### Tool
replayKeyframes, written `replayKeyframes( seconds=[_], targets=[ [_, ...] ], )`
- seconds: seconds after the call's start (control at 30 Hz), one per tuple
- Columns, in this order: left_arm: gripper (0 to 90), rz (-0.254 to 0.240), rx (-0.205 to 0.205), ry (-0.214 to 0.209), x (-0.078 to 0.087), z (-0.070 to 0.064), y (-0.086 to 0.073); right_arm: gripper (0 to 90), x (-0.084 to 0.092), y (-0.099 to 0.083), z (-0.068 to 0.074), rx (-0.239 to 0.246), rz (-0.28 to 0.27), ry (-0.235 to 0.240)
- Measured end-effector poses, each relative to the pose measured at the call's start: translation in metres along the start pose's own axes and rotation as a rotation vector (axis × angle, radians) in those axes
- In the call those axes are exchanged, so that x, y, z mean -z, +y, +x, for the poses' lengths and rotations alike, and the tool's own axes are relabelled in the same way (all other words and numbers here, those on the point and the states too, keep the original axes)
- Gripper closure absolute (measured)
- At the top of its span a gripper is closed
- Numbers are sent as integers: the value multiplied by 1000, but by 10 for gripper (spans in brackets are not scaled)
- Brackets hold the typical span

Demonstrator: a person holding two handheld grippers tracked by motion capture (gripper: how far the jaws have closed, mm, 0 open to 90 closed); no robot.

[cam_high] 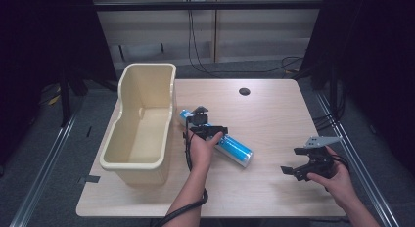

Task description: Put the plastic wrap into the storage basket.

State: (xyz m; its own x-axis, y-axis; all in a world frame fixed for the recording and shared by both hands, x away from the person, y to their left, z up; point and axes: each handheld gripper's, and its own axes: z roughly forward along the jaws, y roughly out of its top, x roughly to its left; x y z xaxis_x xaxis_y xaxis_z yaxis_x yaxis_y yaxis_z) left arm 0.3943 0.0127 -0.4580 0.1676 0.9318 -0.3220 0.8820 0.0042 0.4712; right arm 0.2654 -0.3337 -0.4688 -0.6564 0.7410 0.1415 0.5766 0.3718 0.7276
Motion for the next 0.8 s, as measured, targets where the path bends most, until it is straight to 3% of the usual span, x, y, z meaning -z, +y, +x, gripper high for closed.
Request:
replayKeyframes(
  seconds=[0.1, 0.17, 0.37, 0.53, 0.7, 0.77, 0.8],
  targets=[
    [0, -9, 41, -17, -3, 2, 0, 20, -1, 0, 1, -3, 1, -3],
    [0, -8, 42, -19, -3, 2, 0, 20, -1, 0, 1, -4, 2, 0],
    [0, 6, 99, -41, -8, 3, 3, 21, -1, 1, 1, -4, -6, 0],
    [0, 29, 92, -52, -10, 5, 7, 21, -1, 0, 0, -7, -4, 2],
    [0, 34, 103, -34, -11, 1, 9, 23, 0, 1, 0, -16, -23, 6],
    [0, 39, 114, -43, -12, 2, 9, 23, 0, 2, 0, -33, -37, 5],
    [0, 34, 141, -64, -15, 4, 9, 23, 0, 2, 0, -36, -38, 4]
  ],
)
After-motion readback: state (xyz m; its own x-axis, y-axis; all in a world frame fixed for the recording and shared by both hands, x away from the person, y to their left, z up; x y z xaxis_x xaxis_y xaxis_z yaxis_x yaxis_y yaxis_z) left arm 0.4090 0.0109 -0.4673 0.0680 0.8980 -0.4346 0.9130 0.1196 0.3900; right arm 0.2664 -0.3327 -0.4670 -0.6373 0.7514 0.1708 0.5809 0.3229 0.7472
